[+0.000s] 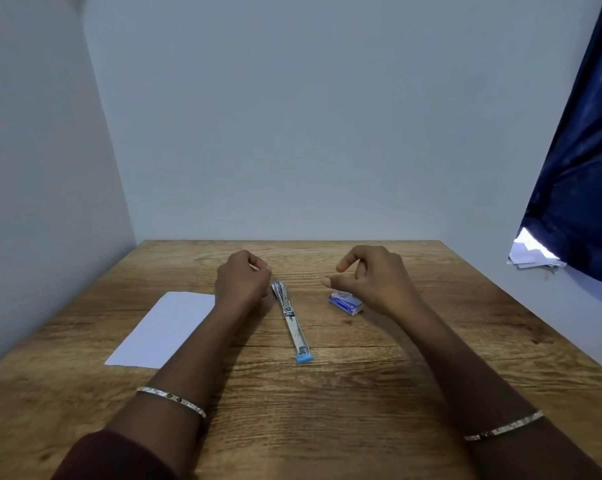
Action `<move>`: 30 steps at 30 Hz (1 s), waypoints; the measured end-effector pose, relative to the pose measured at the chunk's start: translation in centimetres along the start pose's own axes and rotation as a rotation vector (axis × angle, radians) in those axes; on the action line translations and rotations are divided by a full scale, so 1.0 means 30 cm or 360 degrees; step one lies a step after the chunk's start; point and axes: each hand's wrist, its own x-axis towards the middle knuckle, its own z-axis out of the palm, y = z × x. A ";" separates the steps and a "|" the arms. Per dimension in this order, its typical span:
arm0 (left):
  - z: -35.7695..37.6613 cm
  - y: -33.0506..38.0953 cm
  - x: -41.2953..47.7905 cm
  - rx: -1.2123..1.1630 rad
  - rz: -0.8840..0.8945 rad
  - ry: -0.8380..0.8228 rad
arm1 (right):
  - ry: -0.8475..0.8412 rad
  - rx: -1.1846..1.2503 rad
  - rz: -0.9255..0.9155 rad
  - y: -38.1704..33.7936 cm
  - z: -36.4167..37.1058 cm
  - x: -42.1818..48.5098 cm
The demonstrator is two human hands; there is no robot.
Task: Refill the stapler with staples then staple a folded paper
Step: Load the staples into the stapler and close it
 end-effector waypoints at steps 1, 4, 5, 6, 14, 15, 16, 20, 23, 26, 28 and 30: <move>-0.001 0.002 -0.001 -0.0002 -0.0006 0.0001 | 0.0000 0.0017 -0.0119 -0.018 0.025 -0.009; -0.002 0.009 -0.002 0.0010 -0.0020 0.0001 | -0.0118 -0.0003 -0.0370 -0.055 0.104 -0.035; -0.003 0.010 -0.002 0.0014 -0.0023 -0.0003 | -0.0164 -0.0019 -0.0406 -0.062 0.128 -0.039; -0.003 0.011 -0.002 0.0014 -0.0027 -0.0008 | -0.0205 -0.0031 -0.0421 -0.070 0.149 -0.039; 0.000 0.017 -0.001 -0.0030 -0.0069 -0.0044 | -0.0310 -0.0135 -0.0513 -0.082 0.205 -0.023; 0.002 0.018 -0.001 -0.0034 -0.0083 -0.0053 | -0.0299 -0.0093 -0.0500 -0.078 0.201 -0.021; 0.004 0.018 -0.001 -0.0040 -0.0095 -0.0062 | -0.0287 -0.0047 -0.0483 -0.075 0.195 -0.019; 0.013 0.012 0.000 -0.0100 -0.0151 -0.0110 | -0.0304 0.0124 -0.0337 -0.058 0.185 -0.008; 0.020 0.010 0.009 -0.0231 -0.0249 -0.0151 | -0.0359 0.0251 -0.0256 -0.047 0.175 -0.003; 0.026 0.027 0.011 -0.0511 -0.0482 -0.0335 | -0.0302 0.0371 -0.0249 -0.038 0.161 0.005; 0.025 0.047 -0.001 -0.0706 -0.0604 -0.0499 | -0.0227 0.0419 -0.0257 -0.032 0.151 0.010; 0.023 0.062 -0.017 -0.0902 -0.0682 -0.0711 | -0.0174 0.0473 -0.0279 -0.028 0.141 0.014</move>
